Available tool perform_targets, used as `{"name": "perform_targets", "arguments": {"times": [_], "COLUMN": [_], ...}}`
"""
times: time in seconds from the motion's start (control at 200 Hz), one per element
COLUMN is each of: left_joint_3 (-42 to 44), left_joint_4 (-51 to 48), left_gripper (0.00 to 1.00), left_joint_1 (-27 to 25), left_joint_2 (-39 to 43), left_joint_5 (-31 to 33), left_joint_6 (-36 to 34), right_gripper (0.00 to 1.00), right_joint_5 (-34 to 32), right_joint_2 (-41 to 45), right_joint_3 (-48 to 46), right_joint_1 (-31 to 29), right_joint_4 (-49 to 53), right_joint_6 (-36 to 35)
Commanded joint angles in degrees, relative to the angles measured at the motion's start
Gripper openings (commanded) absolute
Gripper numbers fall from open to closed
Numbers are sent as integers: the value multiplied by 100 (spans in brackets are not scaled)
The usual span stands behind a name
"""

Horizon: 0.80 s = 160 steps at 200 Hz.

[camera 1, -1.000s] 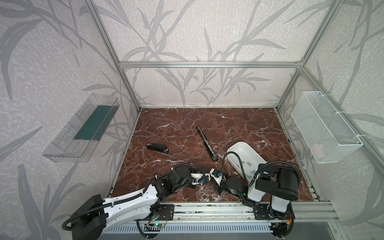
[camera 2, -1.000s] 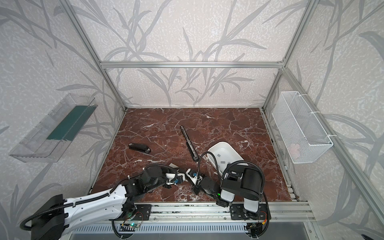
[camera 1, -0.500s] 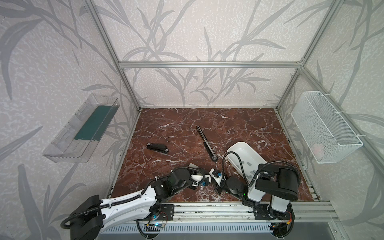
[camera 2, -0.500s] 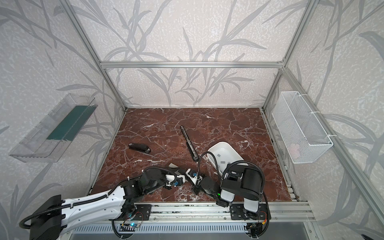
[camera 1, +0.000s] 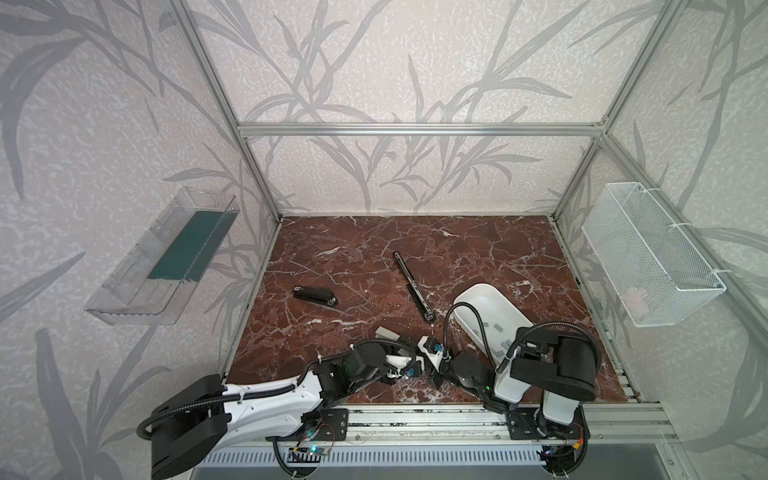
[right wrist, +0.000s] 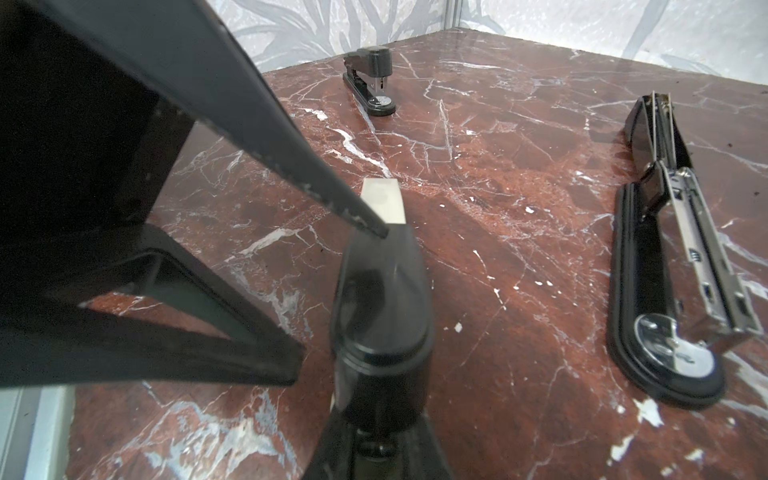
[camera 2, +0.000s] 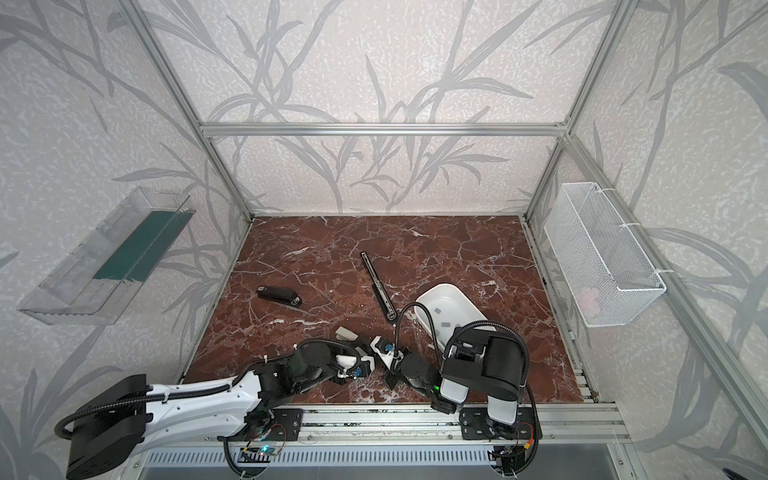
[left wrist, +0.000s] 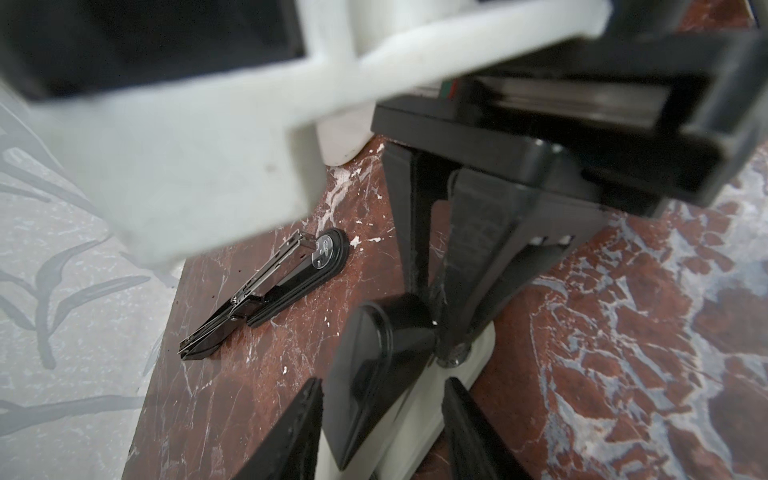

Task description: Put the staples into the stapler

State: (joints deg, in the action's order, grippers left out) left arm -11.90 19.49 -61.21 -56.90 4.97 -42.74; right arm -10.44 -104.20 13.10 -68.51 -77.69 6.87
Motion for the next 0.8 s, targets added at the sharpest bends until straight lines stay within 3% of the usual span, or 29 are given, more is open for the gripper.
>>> {"name": "perform_targets", "arguments": {"times": [0.0, 0.29, 0.795], "left_joint_3": [-23, -86, -209], "left_joint_4": [490, 894, 1400], "left_gripper": [48, 48, 45], "left_joint_1": [-48, -162, -190], "left_joint_2": [-125, -625, -589], "left_joint_5": [98, 265, 887], "left_joint_6": [74, 12, 132], "right_gripper": [7, 7, 3], "right_joint_5": [55, 130, 110], "right_joint_2": [76, 67, -246], "right_joint_3": [118, 149, 150], "right_joint_1": [7, 12, -96], "right_joint_4": [-282, -282, -282], "right_joint_6": [58, 70, 146]}}
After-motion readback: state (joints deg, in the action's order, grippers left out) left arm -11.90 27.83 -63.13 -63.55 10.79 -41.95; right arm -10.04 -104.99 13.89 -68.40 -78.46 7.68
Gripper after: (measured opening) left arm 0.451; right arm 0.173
